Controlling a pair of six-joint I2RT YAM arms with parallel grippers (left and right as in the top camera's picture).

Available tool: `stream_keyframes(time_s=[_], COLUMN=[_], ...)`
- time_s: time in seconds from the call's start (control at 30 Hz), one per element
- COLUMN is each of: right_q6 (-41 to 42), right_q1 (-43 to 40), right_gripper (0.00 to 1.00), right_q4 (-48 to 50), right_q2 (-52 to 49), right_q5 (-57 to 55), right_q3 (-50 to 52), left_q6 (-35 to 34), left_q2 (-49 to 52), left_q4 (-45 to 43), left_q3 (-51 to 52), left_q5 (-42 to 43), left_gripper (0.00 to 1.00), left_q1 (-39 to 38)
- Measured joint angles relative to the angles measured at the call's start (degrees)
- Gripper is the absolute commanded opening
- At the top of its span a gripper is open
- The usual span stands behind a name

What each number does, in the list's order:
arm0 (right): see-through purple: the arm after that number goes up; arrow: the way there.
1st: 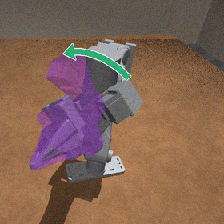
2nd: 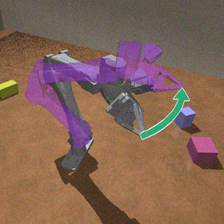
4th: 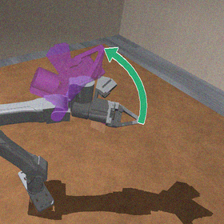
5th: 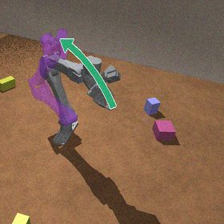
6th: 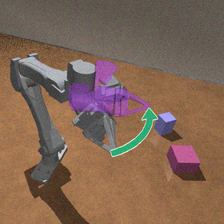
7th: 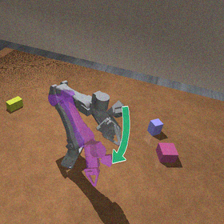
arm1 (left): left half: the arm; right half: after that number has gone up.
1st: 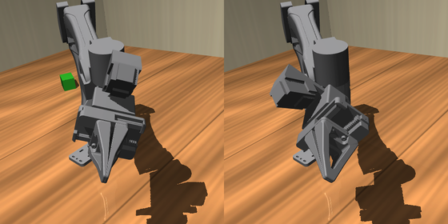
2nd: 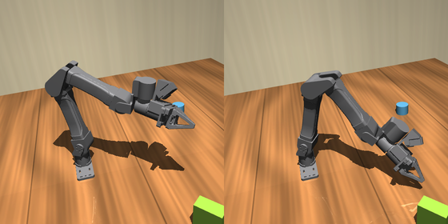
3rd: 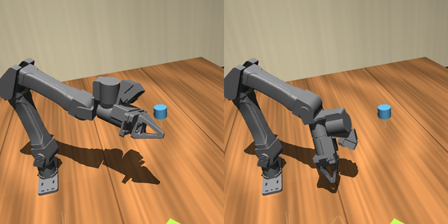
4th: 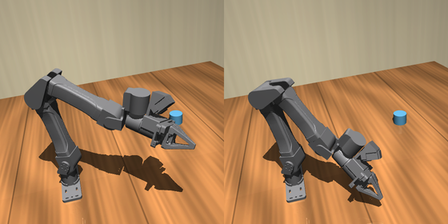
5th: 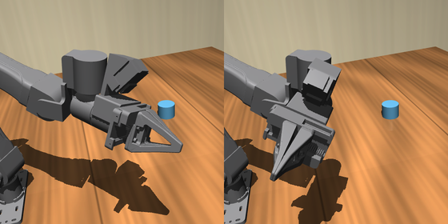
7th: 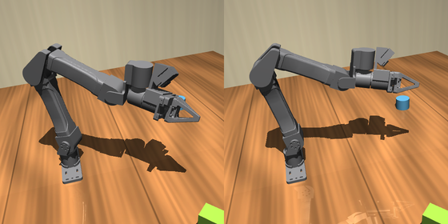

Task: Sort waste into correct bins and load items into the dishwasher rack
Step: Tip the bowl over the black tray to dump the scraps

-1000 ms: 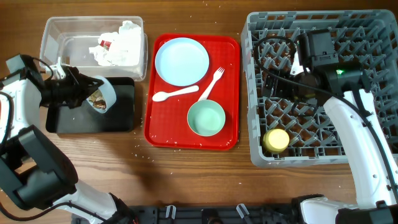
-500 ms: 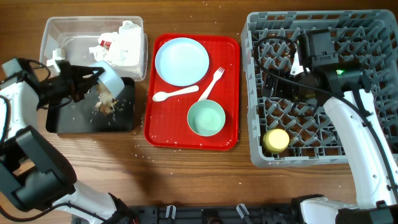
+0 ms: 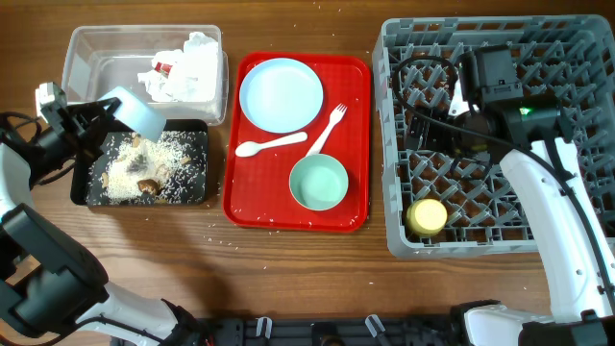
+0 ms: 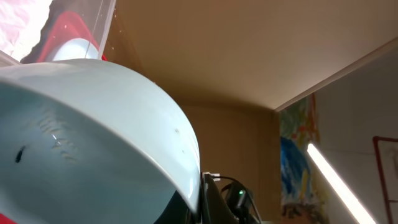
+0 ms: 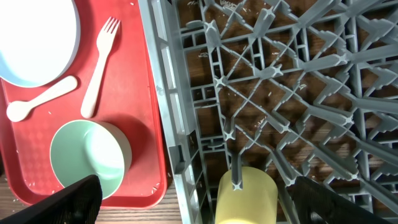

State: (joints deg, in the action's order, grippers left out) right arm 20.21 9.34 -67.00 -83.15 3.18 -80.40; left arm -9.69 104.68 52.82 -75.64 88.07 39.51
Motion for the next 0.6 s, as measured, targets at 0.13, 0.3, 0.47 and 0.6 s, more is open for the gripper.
stream_keyframes(time_s=[0.13,0.3,0.47,0.6], right_q6=[0.0,0.02,0.0,0.02], right_q1=[0.0,0.0,0.0,0.0], right_gripper=[1.0,1.0,0.99,1.0], right_q4=[0.04,0.48,0.9,1.2], right_q2=[0.0,0.0,0.0,0.0], right_q5=[0.0,0.0,0.0,0.0], right_q3=[0.0,0.0,0.0,0.0], left_q6=[-0.76,-3.72,-7.91,-8.48], left_q2=[0.0,0.0,0.02,0.0], left_q4=[0.28,-2.86,-3.19,-2.32], left_q3=[0.04,0.37,0.37,0.37], left_q5=[0.39,-4.39,-1.57,-0.07], left_gripper=[0.04,0.04,0.04,0.04], left_q1=[0.0,-0.39,-0.61,-2.08])
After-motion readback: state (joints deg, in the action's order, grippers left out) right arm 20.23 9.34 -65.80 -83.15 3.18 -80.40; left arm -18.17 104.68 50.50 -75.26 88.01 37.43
